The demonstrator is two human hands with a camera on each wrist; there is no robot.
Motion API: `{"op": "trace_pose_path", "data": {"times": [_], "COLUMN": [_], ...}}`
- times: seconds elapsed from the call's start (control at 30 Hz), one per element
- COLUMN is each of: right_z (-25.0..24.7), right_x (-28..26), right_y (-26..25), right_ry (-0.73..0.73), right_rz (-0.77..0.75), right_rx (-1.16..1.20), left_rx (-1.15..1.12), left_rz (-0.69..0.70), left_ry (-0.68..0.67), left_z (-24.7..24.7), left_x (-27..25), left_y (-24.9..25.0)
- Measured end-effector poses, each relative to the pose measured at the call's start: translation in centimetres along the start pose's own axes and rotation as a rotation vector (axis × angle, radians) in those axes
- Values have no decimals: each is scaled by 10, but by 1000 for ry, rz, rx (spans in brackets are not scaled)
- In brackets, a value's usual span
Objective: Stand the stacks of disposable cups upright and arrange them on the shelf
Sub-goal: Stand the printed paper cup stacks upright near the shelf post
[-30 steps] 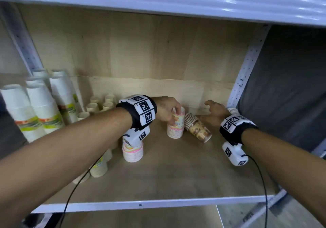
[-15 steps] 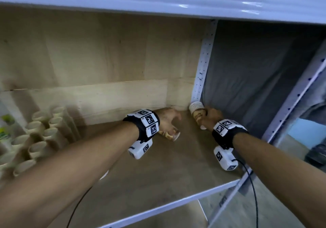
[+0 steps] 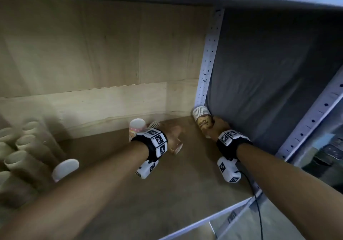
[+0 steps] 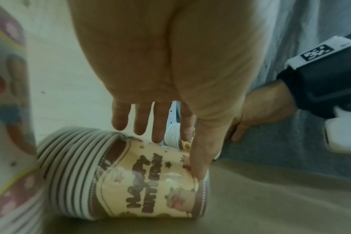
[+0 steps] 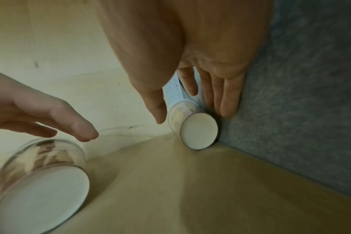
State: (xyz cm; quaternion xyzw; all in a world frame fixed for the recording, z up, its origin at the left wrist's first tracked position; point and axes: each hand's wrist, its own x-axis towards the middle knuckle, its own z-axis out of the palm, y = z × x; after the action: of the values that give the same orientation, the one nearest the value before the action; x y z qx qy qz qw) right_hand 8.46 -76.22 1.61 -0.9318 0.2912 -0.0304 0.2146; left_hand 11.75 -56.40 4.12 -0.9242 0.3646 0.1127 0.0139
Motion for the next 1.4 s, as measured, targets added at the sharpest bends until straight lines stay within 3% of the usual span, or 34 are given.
{"op": "trace_pose_path", "data": {"times": [0.4,0.6,1.03,1.13,1.3,1.4], "right_z": [33,34,-10,-21,-38,-43], "right_x": [22,22,-2,-9,-19,-30], "right_y": [-3,1,-16,-22,-39,-58], "right_ry": [-46,-23,82,90,17,-5], "right_rz": [86,78,-28,-113,-230,-283], "right_rx": [64,72,-109,-90,-66,-63], "left_rx": [128,38,-262,-305,-364,-352], "left_rz": [94,90,90,94,32,-5], "left_ry": [-26,-62,161,198,170,77], "left_z": [17,12,-16,-26,-43,-53], "left_x": [14,15,-22,-39,-70,-86], "left_y": [0,1,14,13,4,-7]}}
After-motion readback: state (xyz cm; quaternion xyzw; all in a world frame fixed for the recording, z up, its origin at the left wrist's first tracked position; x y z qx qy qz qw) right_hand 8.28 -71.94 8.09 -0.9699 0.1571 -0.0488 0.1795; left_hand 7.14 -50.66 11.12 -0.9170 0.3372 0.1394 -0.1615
